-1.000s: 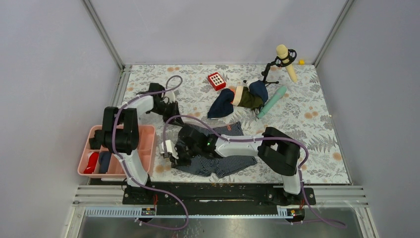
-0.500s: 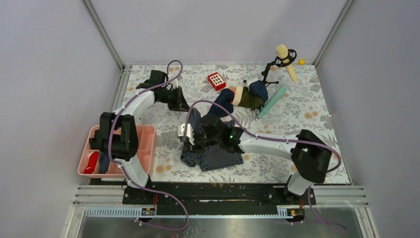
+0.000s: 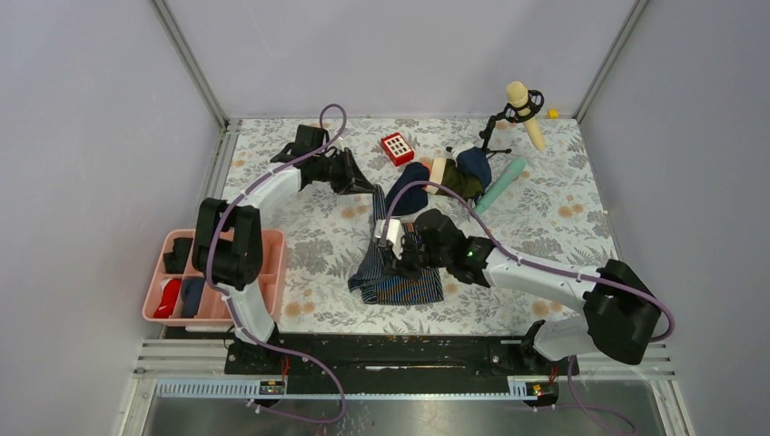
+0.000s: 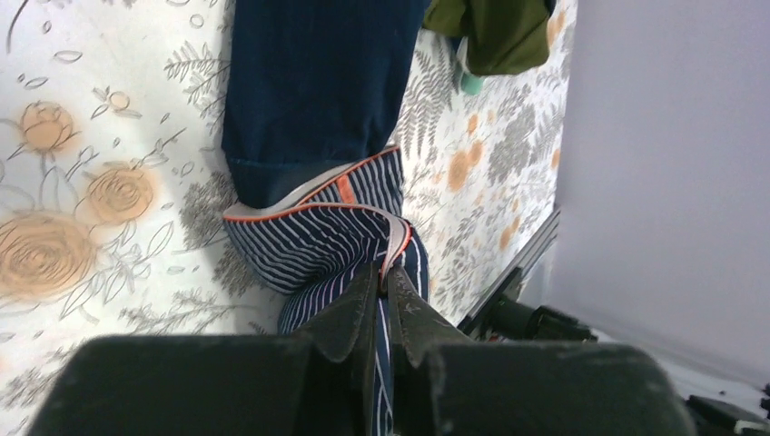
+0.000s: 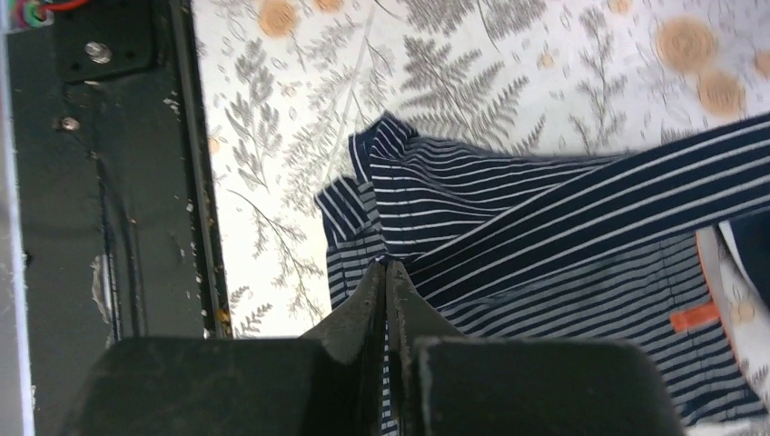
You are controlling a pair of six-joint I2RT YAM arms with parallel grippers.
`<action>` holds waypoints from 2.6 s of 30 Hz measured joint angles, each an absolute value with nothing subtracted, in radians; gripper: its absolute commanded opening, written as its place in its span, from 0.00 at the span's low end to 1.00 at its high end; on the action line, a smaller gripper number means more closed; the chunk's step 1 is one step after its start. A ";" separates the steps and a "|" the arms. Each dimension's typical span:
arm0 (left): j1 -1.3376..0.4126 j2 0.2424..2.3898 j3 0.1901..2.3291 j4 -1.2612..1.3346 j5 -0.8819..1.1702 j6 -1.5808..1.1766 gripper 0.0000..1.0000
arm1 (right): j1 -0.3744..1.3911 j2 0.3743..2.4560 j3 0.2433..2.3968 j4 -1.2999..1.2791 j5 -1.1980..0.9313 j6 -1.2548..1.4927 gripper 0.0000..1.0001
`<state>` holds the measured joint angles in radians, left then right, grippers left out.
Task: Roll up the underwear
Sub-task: Fold the underwear at the center of the board.
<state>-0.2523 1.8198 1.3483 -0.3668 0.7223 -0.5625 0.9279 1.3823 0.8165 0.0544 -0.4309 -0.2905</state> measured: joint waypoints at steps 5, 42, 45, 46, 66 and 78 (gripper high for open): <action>-0.282 1.874 1.348 -0.258 0.735 -0.667 0.00 | 0.909 1.325 0.738 0.062 -0.374 -0.251 0.00; -0.542 2.070 1.470 -0.327 0.587 -0.573 0.00 | 0.864 1.089 0.446 0.088 -0.208 0.273 0.00; -0.547 2.078 1.489 -0.326 0.582 -0.573 0.00 | 0.836 1.081 0.439 0.087 -0.198 0.284 0.00; -0.548 2.080 1.492 -0.326 0.581 -0.573 0.00 | 0.828 1.079 0.436 0.087 -0.197 0.287 0.00; -0.598 2.115 1.517 -0.323 0.578 -0.574 0.00 | 0.797 1.056 0.359 0.064 -0.221 0.255 0.00; -0.599 2.107 1.517 -0.387 0.575 -0.557 0.00 | 0.796 1.027 0.368 0.034 -0.299 0.236 0.00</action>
<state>-0.5995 2.1071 1.5169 -0.3866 0.5755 -0.5571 0.7963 1.0267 0.3683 0.0338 -0.2985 0.2356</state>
